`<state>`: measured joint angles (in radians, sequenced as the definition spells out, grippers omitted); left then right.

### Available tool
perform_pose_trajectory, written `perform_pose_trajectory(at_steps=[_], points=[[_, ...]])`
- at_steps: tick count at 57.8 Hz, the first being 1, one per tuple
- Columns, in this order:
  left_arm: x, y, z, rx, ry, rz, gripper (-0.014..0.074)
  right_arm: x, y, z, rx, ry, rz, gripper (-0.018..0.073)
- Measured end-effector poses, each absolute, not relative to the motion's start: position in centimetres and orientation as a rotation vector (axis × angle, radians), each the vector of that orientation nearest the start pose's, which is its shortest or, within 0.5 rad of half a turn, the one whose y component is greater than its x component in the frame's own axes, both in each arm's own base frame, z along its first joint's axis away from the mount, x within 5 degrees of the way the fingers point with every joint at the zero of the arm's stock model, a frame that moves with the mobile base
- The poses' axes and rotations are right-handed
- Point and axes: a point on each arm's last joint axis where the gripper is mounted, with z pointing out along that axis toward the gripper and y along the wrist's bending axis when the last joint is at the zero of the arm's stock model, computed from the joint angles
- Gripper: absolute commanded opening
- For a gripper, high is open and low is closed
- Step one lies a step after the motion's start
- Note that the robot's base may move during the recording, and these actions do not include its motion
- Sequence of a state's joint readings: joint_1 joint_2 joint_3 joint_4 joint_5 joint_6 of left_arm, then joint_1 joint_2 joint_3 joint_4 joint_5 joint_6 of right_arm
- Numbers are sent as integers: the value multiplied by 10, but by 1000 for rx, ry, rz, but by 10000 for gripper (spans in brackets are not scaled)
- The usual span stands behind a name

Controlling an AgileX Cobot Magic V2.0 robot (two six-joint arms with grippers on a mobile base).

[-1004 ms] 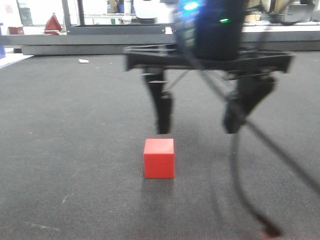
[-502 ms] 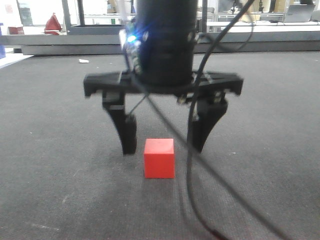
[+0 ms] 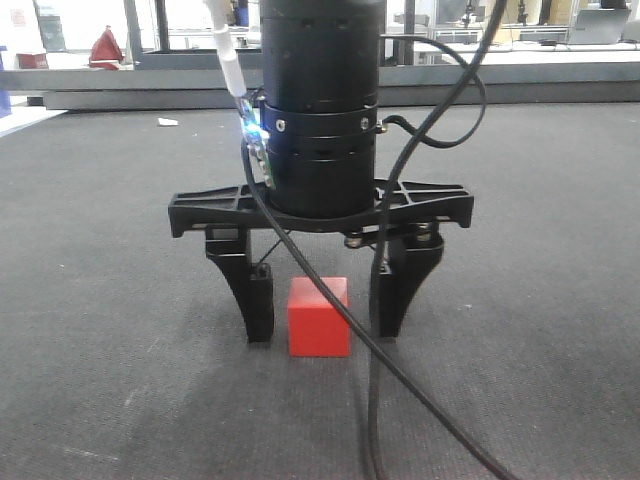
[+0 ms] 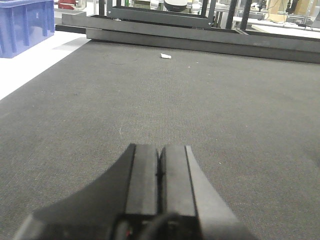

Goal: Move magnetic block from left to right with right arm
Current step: 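Lower the open right gripper over the red cube, then close the right gripper on the red cube and lift it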

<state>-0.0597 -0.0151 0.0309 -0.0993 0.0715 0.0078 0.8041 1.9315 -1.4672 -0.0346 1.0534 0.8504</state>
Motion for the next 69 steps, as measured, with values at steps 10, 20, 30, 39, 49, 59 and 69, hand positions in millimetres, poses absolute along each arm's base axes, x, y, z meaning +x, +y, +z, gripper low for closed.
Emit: perform_pose_trajectory(at_steps=[10,20,30,39,49,59,69], points=[[56,-4,197,-19,1572,-124,-126,273,279,212,50,3016,132,281],[56,-4,197,-19,1572,-124,-126,273,279,212,53,3016,132,255],[56,-4,197,-19,1572,-124,-126,270,276,228,45,2985,169,255],[56,-4,197,-19,1572,-124,-126,264,260,248,-13,2942,194,255],[56,-4,197,-19,1572,-124,-126,261,221,257,-130,2909,171,255],[56,-4,197,-19,1572,-124,-126,253,168,263,-156,2842,173,255],[56,-4,197,-19,1572,-124,-126,240,114,269,-115,2706,201,255]])
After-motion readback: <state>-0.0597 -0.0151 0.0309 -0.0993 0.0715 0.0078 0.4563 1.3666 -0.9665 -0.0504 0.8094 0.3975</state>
